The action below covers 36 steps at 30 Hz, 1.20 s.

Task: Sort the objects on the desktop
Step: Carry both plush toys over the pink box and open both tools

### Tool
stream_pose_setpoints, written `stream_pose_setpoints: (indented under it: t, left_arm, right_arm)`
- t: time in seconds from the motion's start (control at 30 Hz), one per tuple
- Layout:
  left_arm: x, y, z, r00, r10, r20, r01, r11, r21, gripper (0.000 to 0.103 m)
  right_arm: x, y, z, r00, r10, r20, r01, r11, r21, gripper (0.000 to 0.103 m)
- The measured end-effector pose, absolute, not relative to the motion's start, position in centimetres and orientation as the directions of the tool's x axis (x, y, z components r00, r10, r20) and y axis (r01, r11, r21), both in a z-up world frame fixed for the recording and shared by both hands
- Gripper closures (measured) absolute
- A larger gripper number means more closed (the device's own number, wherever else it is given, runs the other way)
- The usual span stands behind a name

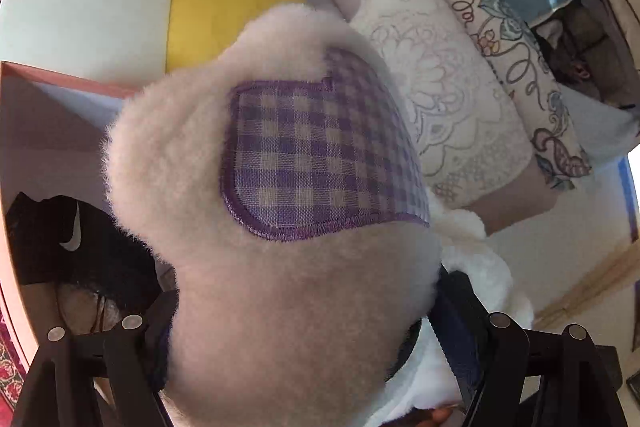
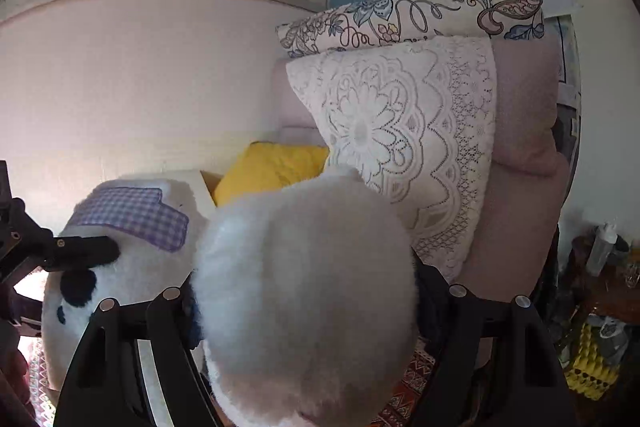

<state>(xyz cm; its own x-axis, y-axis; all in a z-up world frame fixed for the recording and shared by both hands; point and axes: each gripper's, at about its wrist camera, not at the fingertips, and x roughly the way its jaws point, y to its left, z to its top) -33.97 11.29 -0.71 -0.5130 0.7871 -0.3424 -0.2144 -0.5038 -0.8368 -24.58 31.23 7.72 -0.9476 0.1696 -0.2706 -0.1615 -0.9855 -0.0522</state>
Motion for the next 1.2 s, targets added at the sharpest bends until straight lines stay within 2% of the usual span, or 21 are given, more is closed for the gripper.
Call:
stream_pose_setpoints:
  t: [0.13, 0.23, 0.27, 0.3, 0.4, 0.5, 0.73, 0.93, 1.07, 1.2]
  left_arm:
    - [-35.8, 12.7, -1.0, -0.507, 0.749, -0.426, -0.193, -0.581, -0.791, 0.015]
    - [-36.5, 12.1, -1.2, -0.515, 0.702, -0.491, -0.136, -0.633, -0.763, 0.012]
    - [-36.4, 11.4, -0.8, -0.535, 0.695, -0.48, -0.138, -0.632, -0.762, 0.009]
    - [-36.2, 10.6, -0.3, -0.556, 0.687, -0.468, -0.142, -0.633, -0.761, 0.007]
    - [-34.9, 8.3, 1.9, -0.624, 0.648, -0.436, -0.145, -0.644, -0.751, 0.002]
    - [-33.9, 7.1, 3.4, -0.653, 0.628, -0.423, -0.149, -0.654, -0.741, 0.002]
    - [-31.3, 6.7, 4.6, -0.699, 0.513, -0.498, -0.144, -0.784, -0.604, 0.002]
    - [-27.6, 5.7, 5.1, -0.782, 0.29, -0.551, -0.059, -0.915, -0.398, 0.002]
    - [-24.4, 5.2, 6.1, -0.83, 0.149, -0.537, -0.005, -0.965, -0.261, 0.002]
    - [-21.3, 4.2, 6.9, -0.858, 0.06, -0.51, 0.031, -0.985, -0.168, 0.001]
  right_arm:
    - [-26.5, 30.8, 5.8, -0.934, 0.168, -0.316, -0.145, -0.985, -0.095, 0.023]
    - [-27.2, 30.5, 4.7, -0.938, 0.104, -0.331, -0.08, -0.993, -0.085, 0.014]
    - [-27.0, 30.5, 4.7, -0.942, 0.081, -0.324, -0.063, -0.996, -0.065, 0.004]
    - [-26.6, 30.5, 4.9, -0.951, 0.055, -0.305, -0.046, -0.998, -0.035, 0.0]
    - [-25.7, 30.6, 5.6, -0.959, -0.088, -0.268, 0.074, -0.995, 0.062, 0.0]
    - [-25.4, 30.1, 5.8, -0.952, -0.145, -0.269, 0.122, -0.987, 0.103, 0.0]
    - [-24.6, 27.6, 6.3, -0.904, -0.327, -0.273, 0.302, -0.944, 0.131, 0.0]
    - [-23.6, 24.7, 6.5, -0.888, -0.367, -0.277, 0.35, -0.93, 0.109, 0.0]
    - [-22.6, 23.3, 6.6, -0.892, -0.343, -0.293, 0.326, -0.939, 0.106, 0.0]
    - [-21.8, 22.9, 6.8, -0.899, -0.279, -0.338, 0.248, -0.96, 0.131, 0.0]
